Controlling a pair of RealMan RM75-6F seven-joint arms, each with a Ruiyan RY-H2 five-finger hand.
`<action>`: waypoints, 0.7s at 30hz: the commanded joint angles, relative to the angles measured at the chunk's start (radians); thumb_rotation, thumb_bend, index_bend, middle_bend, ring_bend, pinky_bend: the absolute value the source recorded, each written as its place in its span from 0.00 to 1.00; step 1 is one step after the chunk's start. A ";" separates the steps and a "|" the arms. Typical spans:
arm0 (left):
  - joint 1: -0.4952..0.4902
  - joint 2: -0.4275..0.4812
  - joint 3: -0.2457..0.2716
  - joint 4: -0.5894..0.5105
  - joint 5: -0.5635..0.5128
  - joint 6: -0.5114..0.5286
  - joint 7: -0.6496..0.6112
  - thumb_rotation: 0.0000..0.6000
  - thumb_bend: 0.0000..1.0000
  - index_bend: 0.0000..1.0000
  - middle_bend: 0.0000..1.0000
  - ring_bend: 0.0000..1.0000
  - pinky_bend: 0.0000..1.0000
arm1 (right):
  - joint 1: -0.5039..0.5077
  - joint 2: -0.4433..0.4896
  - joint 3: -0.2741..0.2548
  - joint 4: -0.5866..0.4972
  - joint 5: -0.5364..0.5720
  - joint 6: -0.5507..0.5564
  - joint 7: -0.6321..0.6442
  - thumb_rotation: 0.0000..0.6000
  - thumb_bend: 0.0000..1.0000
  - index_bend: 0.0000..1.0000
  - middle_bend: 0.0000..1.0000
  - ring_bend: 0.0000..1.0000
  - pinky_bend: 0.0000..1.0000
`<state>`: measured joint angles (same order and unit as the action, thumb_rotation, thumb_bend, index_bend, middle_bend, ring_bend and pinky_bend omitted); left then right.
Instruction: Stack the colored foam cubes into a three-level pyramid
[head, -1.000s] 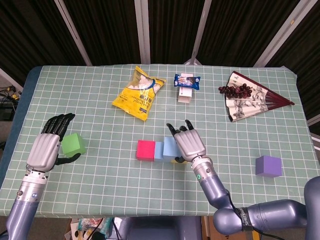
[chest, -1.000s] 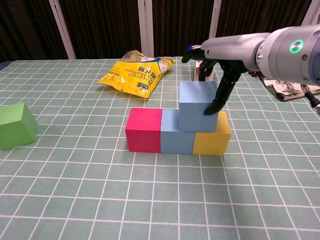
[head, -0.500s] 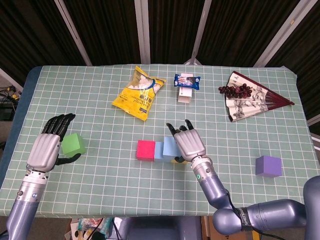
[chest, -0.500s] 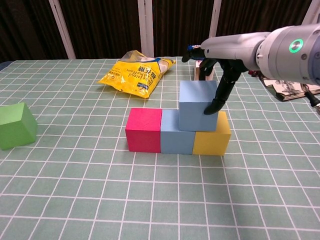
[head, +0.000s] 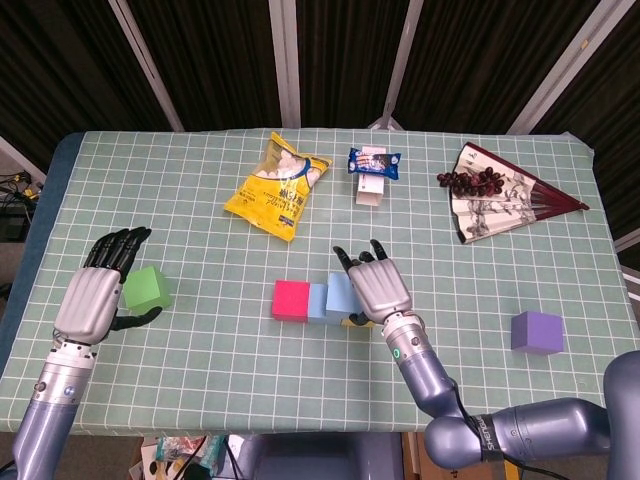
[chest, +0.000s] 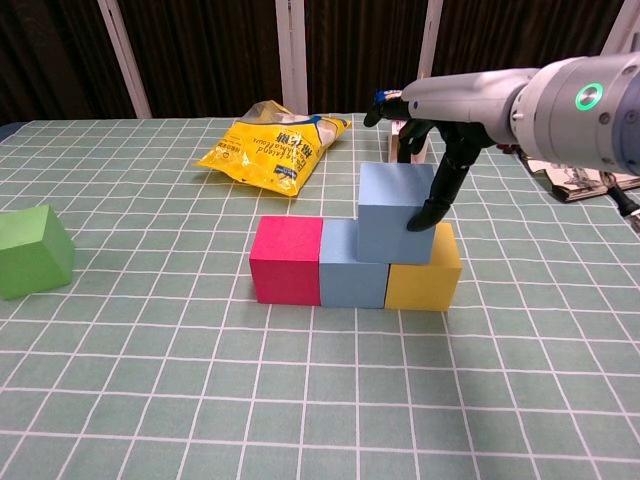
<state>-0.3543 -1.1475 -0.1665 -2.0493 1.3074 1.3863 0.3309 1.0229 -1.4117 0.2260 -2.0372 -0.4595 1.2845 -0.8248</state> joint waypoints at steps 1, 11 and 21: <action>0.000 0.000 0.000 0.000 -0.001 0.000 -0.001 1.00 0.01 0.00 0.07 0.07 0.07 | 0.000 0.001 0.001 -0.001 0.000 0.000 0.002 1.00 0.20 0.00 0.41 0.22 0.00; 0.000 0.002 0.000 -0.004 -0.001 -0.001 0.002 1.00 0.01 0.00 0.07 0.07 0.06 | 0.001 0.002 -0.002 -0.007 0.003 0.003 0.001 1.00 0.20 0.00 0.41 0.22 0.00; 0.001 0.003 0.000 -0.007 0.002 0.001 0.002 1.00 0.01 0.00 0.07 0.07 0.05 | -0.002 -0.001 -0.008 -0.005 -0.004 0.003 0.005 1.00 0.20 0.00 0.38 0.20 0.00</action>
<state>-0.3530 -1.1443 -0.1661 -2.0562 1.3095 1.3876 0.3332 1.0210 -1.4125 0.2182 -2.0416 -0.4633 1.2873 -0.8202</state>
